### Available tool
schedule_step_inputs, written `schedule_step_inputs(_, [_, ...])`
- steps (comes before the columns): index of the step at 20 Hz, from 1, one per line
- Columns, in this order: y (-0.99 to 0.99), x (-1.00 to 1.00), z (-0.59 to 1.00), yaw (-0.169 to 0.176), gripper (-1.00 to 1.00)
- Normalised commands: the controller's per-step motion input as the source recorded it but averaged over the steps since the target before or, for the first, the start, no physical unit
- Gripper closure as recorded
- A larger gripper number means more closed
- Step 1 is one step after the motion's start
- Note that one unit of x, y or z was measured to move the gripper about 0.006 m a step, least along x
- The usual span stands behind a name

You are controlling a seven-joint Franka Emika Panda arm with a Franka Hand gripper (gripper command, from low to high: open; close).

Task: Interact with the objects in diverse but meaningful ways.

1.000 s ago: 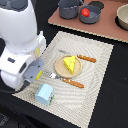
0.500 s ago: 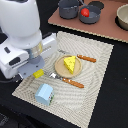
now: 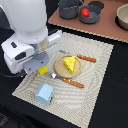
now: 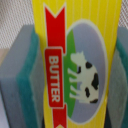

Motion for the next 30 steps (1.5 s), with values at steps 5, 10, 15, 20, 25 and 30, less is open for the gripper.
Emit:
schedule_step_inputs(5, [-0.06,-0.78,-0.25,-0.003,1.0])
schedule_step_inputs(10, [0.1,-0.64,-0.31,0.0,1.0])
schedule_step_inputs(15, [0.27,-0.21,-0.08,-0.014,1.0])
schedule_step_inputs(20, [0.22,-0.16,-0.06,-0.018,1.0])
schedule_step_inputs(25, [0.13,-0.14,-0.12,0.0,-1.0])
schedule_step_inputs(30, [0.1,-0.21,-0.18,0.0,-1.0])
